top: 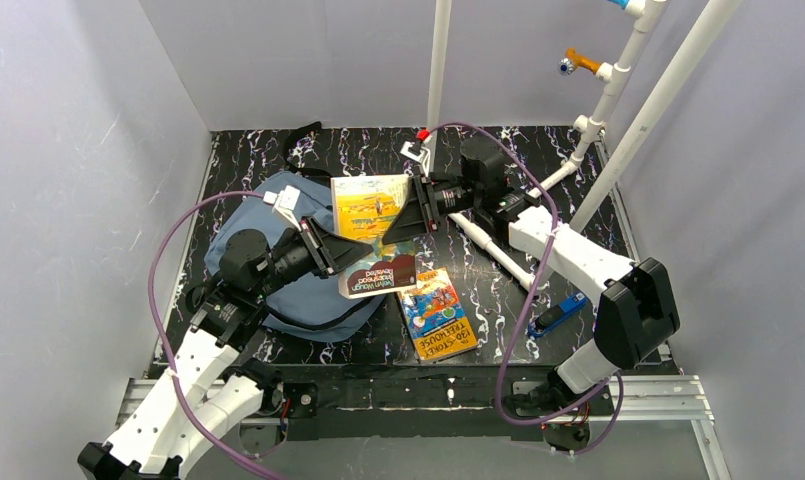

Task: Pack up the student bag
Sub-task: Pick up the book from the center of the board.

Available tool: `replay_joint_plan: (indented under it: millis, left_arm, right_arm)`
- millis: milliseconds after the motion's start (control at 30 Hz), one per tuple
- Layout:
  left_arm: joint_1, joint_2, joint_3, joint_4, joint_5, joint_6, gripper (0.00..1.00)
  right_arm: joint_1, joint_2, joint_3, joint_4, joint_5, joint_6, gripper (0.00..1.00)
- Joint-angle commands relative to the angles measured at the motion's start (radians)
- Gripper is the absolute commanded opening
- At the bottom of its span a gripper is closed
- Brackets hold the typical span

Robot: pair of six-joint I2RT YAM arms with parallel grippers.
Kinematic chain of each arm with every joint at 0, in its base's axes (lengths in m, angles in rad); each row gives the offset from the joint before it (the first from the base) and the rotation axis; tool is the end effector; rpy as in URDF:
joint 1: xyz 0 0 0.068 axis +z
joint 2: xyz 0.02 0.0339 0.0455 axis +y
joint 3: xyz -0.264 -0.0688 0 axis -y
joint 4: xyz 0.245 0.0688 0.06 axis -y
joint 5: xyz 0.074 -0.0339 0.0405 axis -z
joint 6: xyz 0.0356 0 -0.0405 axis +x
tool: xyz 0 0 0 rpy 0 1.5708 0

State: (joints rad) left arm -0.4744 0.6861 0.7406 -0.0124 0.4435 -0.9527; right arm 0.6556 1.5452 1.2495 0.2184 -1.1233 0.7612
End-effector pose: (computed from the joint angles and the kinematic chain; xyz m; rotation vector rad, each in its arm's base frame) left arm 0.1382 -0.0881 0.3585 -0.0142 1.7282 -1.4353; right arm 0.2612 0.2414 0.3565 -0.9270 1.8045 1.8934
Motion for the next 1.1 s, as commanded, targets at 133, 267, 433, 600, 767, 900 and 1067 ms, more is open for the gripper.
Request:
replay_joint_plan:
  millis: [133, 267, 433, 600, 767, 900, 1067]
  left_arm:
    - [0.005, -0.050, 0.012, 0.112, -0.239, -0.001, 0.00]
    - [0.004, -0.094, -0.136, 0.417, -0.373, -0.123, 0.00]
    - [0.005, -0.126, -0.164, 0.509, -0.566, -0.095, 0.00]
    - [0.005, -0.121, -0.183, 0.575, -0.639, -0.105, 0.00]
    - [0.005, -0.110, -0.211, 0.634, -0.652, -0.143, 0.00]
    - [0.004, -0.117, -0.233, 0.641, -0.651, -0.162, 0.00]
    - [0.005, -0.136, -0.269, 0.643, -0.668, -0.193, 0.00]
  right_arm:
    - [0.004, -0.003, 0.002, -0.048, 0.218, 0.047, 0.76]
    - [0.060, 0.006, -0.229, 0.606, 0.381, 0.553, 0.98]
    - [0.134, 0.077, -0.303, 0.908, 0.543, 0.785, 0.98]
    - [0.203, 0.210, -0.334, 1.348, 0.751, 1.030, 0.93]
    - [0.240, 0.235, -0.353, 1.398, 0.899, 1.001, 0.91]
    - [0.240, 0.197, -0.370, 1.343, 0.965, 0.934, 0.87]
    - [0.243, 0.217, -0.294, 1.303, 0.955, 0.914, 0.80]
